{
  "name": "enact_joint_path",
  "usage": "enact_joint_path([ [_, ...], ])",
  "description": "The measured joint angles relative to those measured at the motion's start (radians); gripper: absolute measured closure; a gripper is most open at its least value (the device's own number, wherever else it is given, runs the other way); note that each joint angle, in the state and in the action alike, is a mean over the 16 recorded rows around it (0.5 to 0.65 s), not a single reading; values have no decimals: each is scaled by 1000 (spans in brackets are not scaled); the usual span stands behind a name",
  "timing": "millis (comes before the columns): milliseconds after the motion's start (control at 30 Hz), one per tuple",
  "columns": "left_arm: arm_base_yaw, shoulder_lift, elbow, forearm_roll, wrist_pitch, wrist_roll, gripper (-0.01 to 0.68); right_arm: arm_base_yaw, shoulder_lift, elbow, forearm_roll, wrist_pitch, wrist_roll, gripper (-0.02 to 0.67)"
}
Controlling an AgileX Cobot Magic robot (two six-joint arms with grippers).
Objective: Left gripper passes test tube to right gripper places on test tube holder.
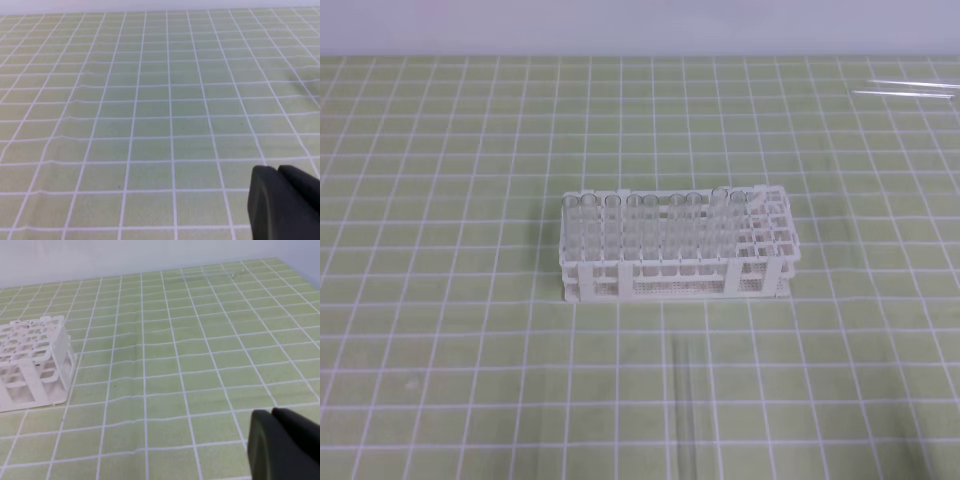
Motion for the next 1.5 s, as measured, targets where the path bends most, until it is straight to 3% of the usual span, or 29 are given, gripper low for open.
enact_joint_path([
  [333,1,12,-4,33,-7,-3,676,0,0,0,0,0,0,666],
  [867,-1,4,-2,-97,-92,-34,675,0,0,0,0,0,0,666],
  [1500,-6,2,-1,-119,-97,-45,675,0,0,0,0,0,0,666],
])
